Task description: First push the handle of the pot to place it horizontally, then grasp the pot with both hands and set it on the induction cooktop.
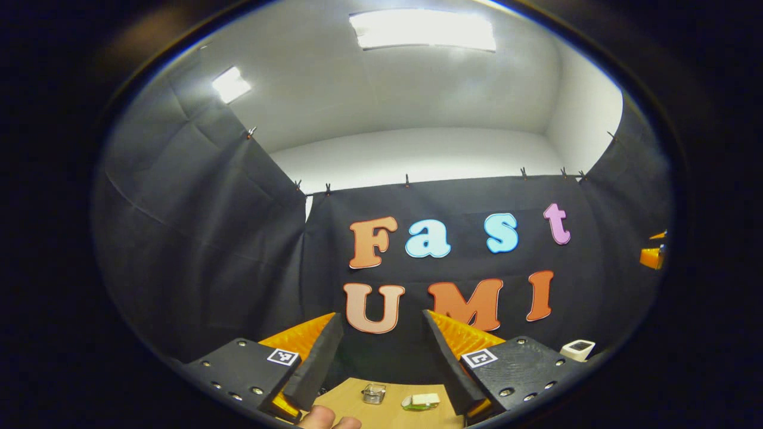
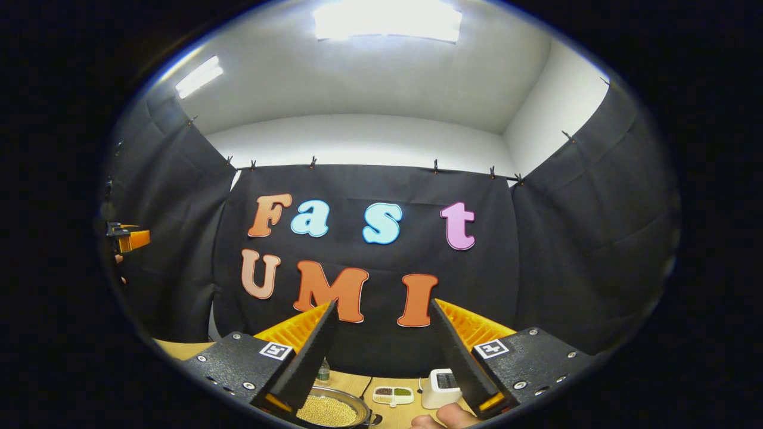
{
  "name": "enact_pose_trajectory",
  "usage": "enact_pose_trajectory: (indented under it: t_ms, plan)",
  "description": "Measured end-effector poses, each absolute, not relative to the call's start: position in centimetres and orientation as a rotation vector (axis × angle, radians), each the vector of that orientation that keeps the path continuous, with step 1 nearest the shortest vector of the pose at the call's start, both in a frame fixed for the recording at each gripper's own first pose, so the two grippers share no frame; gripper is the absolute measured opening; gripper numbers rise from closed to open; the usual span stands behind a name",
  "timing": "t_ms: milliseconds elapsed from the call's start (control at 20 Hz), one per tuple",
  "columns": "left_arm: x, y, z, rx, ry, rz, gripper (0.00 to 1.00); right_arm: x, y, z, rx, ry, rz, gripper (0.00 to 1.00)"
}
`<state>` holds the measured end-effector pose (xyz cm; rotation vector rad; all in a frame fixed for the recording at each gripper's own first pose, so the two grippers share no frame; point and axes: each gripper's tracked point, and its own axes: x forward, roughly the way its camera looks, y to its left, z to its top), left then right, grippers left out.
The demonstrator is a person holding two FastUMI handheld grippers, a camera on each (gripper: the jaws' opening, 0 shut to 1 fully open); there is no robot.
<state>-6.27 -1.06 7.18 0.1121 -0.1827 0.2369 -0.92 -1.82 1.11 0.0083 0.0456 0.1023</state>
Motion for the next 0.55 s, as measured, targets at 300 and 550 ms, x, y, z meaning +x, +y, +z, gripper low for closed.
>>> enact_pose_trajectory:
  t_ms: [300,550]
  plan:
    - [-7.6,-1.3,9.2,0.178,-0.217,0.276,0.83,-0.8,-0.8,2.0,-0.070,-0.015,0.108,0.93]
    - [-7.9,-1.0,10.8,0.183,-0.284,0.302,0.83,-0.8,0.5,2.0,-0.064,-0.030,0.140,0.97]
